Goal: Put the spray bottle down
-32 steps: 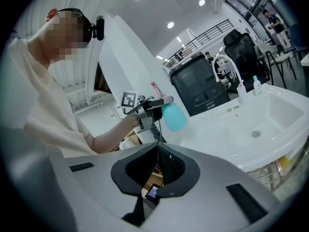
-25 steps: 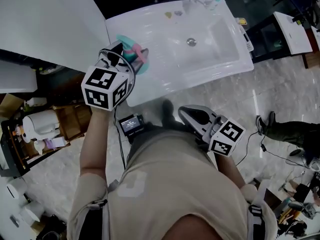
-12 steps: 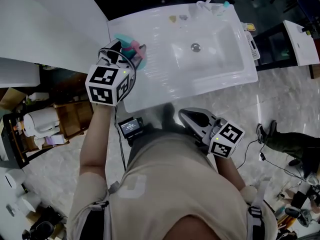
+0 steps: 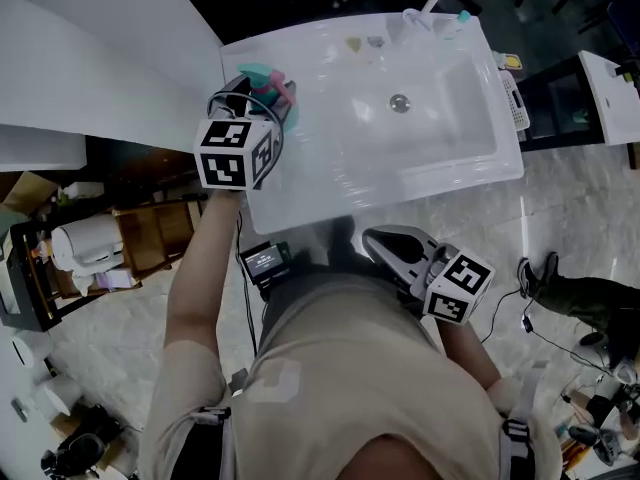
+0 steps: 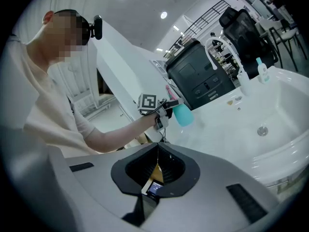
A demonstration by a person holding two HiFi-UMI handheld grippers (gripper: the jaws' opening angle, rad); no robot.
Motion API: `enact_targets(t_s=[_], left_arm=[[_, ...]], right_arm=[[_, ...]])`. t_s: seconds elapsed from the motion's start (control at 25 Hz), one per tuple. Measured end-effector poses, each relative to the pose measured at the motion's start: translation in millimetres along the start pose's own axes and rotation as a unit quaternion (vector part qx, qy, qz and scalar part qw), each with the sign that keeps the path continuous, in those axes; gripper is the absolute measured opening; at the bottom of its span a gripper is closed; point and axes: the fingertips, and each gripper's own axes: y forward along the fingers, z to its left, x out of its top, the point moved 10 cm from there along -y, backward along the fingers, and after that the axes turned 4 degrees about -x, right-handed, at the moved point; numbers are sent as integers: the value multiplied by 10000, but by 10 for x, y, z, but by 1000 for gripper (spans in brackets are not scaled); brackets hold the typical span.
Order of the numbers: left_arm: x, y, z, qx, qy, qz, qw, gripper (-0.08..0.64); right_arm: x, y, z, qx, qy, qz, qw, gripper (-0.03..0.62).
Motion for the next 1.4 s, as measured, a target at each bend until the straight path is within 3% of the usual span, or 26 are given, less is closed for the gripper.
enact_targets(t_s=[0.76, 1.4], left_arm=[[-236, 861, 424, 766, -549, -149, 9954, 261], [-357, 1169, 628, 1180, -409, -333, 9916, 259]], right_arm=[[10, -113, -368, -17, 216, 262, 9994, 20], [20, -131, -562, -118, 237, 439, 9987, 20]])
